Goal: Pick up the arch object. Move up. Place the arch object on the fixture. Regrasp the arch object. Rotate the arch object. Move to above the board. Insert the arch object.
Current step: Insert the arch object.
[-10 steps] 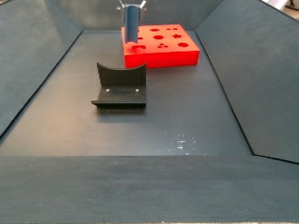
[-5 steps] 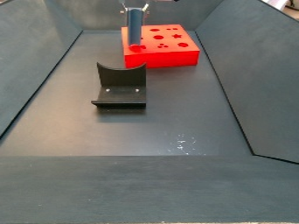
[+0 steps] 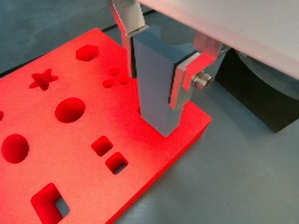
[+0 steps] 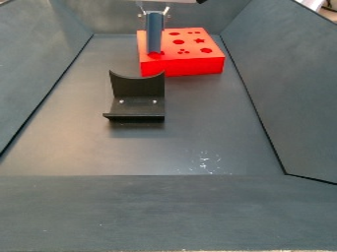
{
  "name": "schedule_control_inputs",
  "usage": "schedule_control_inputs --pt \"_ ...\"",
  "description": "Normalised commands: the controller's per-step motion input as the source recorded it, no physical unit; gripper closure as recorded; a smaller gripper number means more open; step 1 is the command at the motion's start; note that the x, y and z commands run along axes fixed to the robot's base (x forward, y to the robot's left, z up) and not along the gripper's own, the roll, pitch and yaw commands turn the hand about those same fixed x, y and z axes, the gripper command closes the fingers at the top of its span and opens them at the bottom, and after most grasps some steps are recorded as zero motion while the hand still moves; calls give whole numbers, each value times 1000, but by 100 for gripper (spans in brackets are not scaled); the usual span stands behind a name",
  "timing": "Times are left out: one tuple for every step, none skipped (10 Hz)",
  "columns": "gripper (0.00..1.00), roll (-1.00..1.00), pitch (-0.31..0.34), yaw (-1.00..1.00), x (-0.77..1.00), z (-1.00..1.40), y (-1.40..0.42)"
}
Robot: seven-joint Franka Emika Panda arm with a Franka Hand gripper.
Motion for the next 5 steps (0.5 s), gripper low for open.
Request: schedule_control_inputs --pt "100 0 0 0 -229 -43 217" --pt "100 -13 0 0 -11 0 40" --pt "100 -20 -24 0 0 -9 0" --pt "100 0 -43 0 -80 -134 -20" --pt "100 73 -53 0 -129 -229 -229"
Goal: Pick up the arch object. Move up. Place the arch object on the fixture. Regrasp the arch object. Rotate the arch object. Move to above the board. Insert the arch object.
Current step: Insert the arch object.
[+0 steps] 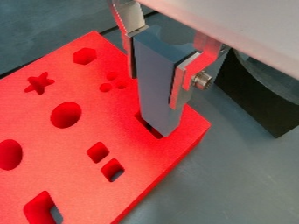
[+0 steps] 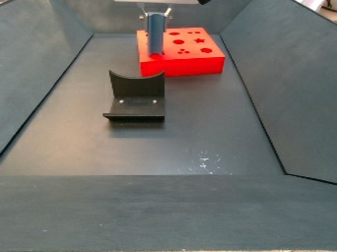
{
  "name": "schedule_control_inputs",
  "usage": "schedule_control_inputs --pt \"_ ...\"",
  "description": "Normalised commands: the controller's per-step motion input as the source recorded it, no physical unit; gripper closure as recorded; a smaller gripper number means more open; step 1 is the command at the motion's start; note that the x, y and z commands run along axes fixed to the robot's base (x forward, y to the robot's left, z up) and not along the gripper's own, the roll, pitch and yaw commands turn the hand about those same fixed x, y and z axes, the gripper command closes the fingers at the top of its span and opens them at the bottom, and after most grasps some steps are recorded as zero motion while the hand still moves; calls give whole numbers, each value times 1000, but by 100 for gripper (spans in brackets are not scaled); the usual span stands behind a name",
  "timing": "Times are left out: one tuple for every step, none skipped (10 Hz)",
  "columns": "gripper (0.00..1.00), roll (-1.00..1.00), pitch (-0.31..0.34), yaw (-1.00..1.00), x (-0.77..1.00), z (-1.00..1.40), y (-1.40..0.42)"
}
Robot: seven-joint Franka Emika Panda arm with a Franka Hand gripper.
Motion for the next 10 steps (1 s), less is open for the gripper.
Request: schedule_control_inputs --pt "100 -73 -13 0 0 -60 0" --pt "100 -19 -4 0 0 0 0" --pt "100 -10 0 -11 74 0 0" --pt "100 41 0 -440 266 -94 91" --pt "100 97 7 -389 94 -71 123" --pt "100 500 14 -29 -120 0 -154" --pt "100 500 10 0 -49 0 -229" --pt "100 200 0 0 0 0 -77" --pt "100 3 0 0 11 -40 -9" --pt "100 0 -66 0 6 -529 71"
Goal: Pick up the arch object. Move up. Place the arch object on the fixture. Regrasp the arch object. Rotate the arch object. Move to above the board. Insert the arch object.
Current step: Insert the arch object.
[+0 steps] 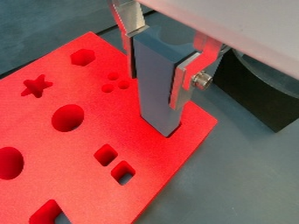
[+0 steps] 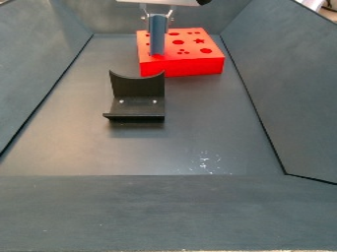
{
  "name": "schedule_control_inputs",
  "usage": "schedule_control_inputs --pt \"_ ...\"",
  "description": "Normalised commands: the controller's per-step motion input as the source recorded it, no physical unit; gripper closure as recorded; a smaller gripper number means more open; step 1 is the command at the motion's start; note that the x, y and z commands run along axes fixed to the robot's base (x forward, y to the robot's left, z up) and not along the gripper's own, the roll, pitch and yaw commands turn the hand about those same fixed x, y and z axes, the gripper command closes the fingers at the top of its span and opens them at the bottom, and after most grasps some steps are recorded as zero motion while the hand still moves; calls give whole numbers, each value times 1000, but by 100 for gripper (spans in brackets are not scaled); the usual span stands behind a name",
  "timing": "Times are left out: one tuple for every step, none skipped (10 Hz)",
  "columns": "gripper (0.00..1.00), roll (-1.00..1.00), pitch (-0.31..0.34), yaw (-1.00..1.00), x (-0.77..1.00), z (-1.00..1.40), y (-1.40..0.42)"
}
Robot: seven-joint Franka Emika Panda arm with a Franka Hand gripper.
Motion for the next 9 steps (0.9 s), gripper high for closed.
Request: schedule_control_inputs --pt "100 -73 -100 0 57 -677 237" --pt "100 -1 -73 0 89 -574 140" --pt "100 0 0 0 0 -54 0" --pt "100 16 0 0 0 -71 0" --pt "100 139 -109 0 0 -543 -26" --pt "100 157 -159 0 0 -837 -57" --pt "100 93 -193 0 0 -854 -51" --pt "100 79 -190 0 0 -854 -34" --pt "100 49 -180 0 40 -871 0"
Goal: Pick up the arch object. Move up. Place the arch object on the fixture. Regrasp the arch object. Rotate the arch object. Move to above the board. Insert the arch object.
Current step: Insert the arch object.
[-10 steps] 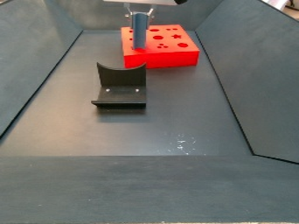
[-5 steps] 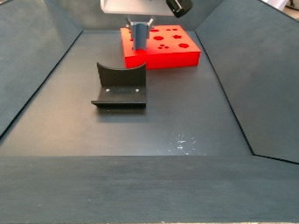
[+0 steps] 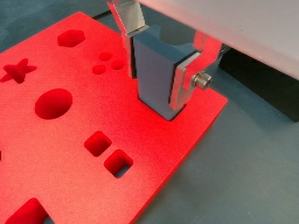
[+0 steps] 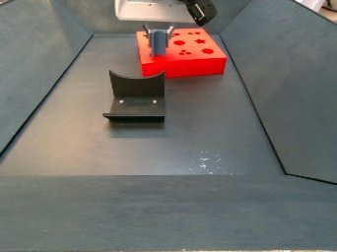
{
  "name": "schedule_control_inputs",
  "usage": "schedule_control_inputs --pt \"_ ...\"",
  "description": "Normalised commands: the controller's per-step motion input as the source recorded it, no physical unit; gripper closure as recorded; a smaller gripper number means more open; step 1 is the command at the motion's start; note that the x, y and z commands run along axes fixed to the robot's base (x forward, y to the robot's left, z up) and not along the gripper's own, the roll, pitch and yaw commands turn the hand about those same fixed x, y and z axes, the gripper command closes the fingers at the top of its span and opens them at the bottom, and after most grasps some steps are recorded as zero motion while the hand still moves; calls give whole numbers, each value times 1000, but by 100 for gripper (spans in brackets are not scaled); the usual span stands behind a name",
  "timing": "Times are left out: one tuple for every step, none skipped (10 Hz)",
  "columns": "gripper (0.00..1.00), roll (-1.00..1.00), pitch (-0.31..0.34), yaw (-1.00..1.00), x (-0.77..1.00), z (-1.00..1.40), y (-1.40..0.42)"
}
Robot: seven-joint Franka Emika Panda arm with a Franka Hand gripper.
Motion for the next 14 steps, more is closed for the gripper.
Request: schedule_control_inputs --pt "100 53 -160 0 126 -877 0" --pt "100 0 -131 -9 131 -603 0" --pt "100 -19 0 -26 37 0 0" --pt "100 3 -13 0 0 -94 0" --pt "100 216 -126 0 -131 -860 -89" --pt "100 184 -84 0 0 -651 -11" --pt "100 11 0 0 0 -51 0" --pt "100 254 -163 54 0 -683 -9" --pt "100 267 -139 43 -31 -734 -11" --pt "100 260 -133 31 -31 -763 -34" --pt "100 216 -99 11 0 -869 -131" --pt "100 0 -163 0 46 -437 0" --pt "100 -71 -4 -31 0 0 91" --pt "100 20 0 0 0 0 0"
